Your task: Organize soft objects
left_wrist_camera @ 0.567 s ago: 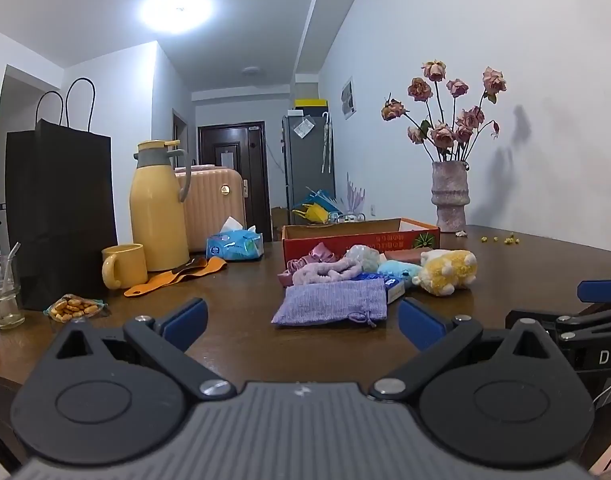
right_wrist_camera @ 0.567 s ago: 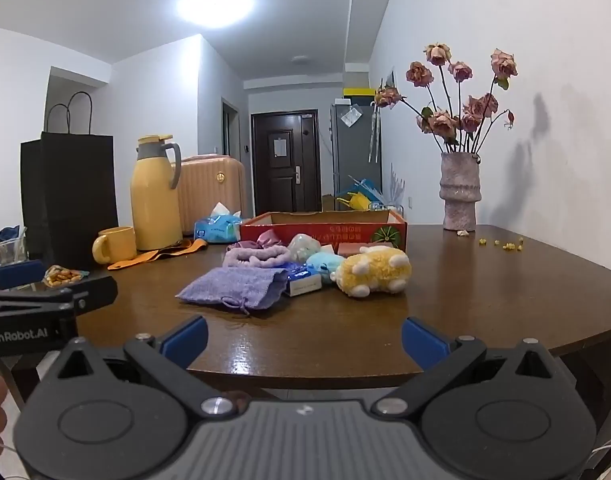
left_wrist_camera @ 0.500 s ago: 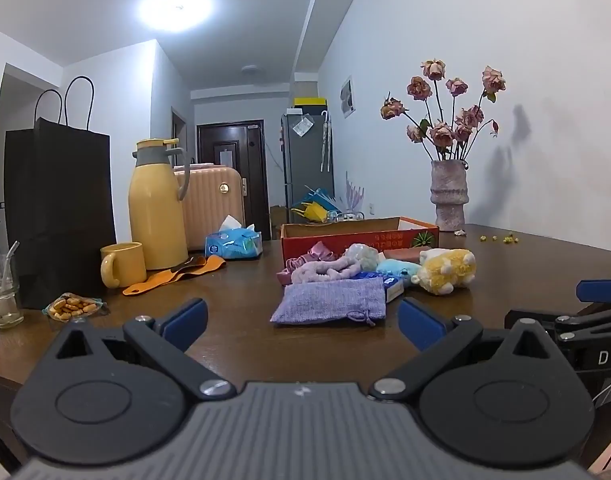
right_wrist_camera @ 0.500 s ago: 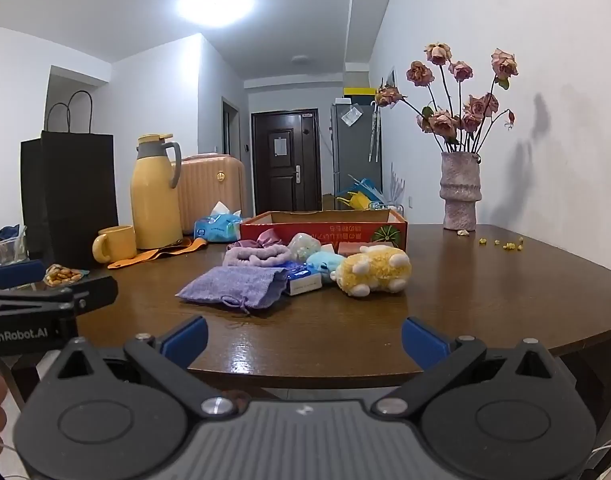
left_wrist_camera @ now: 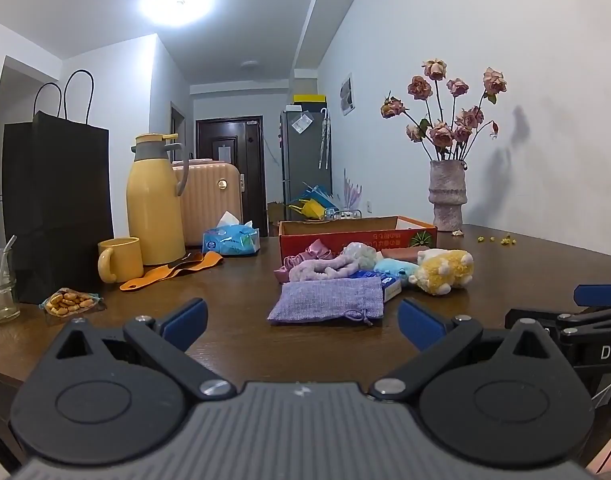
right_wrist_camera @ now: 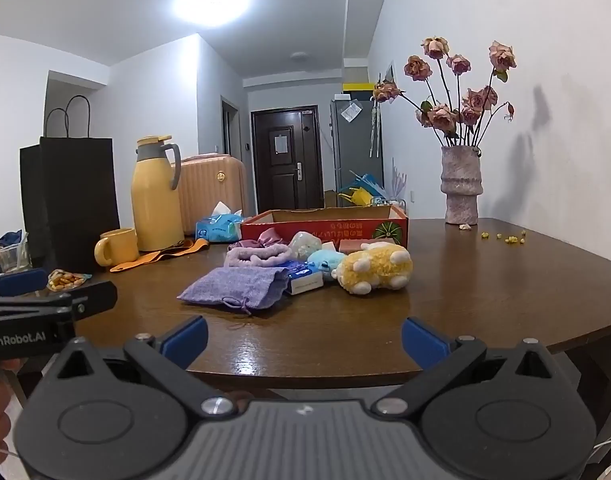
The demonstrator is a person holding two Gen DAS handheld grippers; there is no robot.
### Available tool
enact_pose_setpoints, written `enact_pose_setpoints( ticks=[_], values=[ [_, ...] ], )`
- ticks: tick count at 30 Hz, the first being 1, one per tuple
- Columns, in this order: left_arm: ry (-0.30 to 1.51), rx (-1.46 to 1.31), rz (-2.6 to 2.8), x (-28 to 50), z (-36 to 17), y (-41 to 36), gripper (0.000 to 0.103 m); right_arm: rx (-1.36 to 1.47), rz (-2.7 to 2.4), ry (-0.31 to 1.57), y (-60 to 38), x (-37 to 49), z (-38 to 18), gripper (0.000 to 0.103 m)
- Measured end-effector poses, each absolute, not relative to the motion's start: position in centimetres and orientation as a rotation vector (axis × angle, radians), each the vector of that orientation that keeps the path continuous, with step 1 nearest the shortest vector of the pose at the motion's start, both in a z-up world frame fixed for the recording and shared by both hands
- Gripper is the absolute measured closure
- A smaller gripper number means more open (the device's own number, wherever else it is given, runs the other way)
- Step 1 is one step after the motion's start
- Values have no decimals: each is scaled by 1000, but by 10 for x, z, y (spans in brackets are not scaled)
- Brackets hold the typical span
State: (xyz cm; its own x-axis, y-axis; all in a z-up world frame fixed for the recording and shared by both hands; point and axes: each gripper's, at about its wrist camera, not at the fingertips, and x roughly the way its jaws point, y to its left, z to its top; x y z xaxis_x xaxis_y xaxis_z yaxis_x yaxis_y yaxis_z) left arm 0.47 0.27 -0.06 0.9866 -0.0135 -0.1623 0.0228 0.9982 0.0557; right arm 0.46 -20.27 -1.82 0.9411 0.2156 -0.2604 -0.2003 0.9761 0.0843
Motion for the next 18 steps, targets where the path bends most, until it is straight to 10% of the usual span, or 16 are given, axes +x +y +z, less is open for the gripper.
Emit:
enact_pose_setpoints(
  ticks=[18],
  values=[
    [154,60,-23,0,1,2,0,61,212,275,-201,6,-19,0]
  ],
)
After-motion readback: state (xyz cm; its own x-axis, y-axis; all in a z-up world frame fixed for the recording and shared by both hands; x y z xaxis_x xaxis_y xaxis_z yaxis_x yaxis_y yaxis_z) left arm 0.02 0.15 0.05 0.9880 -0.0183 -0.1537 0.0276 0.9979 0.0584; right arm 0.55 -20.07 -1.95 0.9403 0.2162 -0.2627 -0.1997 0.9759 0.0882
